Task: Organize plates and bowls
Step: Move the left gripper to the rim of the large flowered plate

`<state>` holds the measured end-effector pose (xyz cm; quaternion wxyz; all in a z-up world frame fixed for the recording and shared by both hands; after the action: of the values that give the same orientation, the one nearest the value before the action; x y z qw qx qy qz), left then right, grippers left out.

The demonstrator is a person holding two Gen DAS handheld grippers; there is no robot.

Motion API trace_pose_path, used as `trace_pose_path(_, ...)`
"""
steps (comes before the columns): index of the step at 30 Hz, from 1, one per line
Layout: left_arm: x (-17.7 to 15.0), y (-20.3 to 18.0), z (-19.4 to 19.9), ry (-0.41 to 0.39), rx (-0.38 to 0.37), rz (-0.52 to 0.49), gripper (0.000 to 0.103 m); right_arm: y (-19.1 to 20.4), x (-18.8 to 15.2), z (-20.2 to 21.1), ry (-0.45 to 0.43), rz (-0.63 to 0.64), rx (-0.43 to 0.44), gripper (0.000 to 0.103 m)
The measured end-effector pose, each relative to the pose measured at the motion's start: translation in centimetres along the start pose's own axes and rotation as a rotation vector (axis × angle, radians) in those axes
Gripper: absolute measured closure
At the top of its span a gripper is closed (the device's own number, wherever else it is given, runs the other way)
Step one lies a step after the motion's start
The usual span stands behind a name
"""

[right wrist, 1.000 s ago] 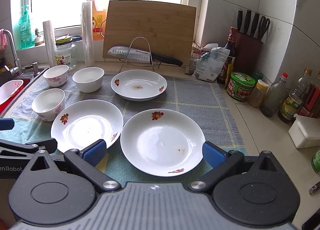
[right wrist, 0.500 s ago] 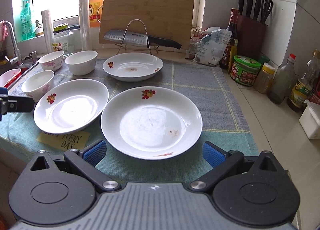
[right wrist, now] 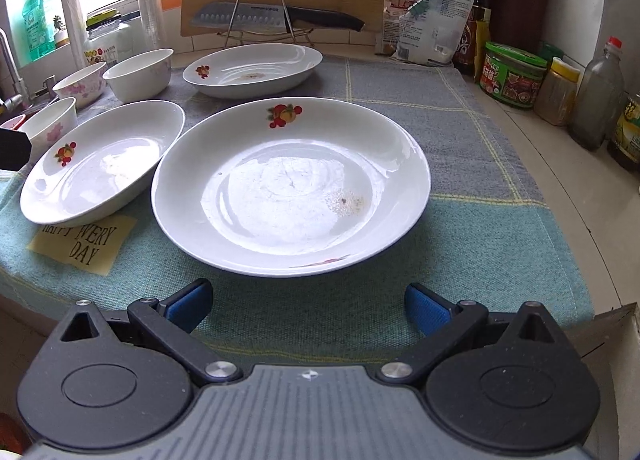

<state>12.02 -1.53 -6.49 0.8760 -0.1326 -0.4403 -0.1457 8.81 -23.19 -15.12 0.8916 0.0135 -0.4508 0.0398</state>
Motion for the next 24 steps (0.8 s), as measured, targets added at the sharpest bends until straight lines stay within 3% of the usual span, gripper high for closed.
trace_pose_path(13,4.3,-0.7,-5.7,0.004,-0.185,-0.194,0.001,0.1,-0.2,-0.6,-0.089,0.041,0.013,0.0)
trace_pose_path(24,6.1,-3.6,-10.4,0.095,-0.365,-0.289,0.001,0.3,-0.2,-0.5,-0.085,0.033,-0.003,0.0)
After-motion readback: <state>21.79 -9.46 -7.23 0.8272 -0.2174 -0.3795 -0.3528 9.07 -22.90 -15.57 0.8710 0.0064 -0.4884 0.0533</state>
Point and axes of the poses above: each gripper's, at about its wrist camera, not at the fingertips, and z roughly against the way its jaws point, y to its left, x to its top, the point moved 4 cm from there along -z, roughly the way its jaws point, and after that the axes turned 11 degrees about -y, right-handed, at the moved point
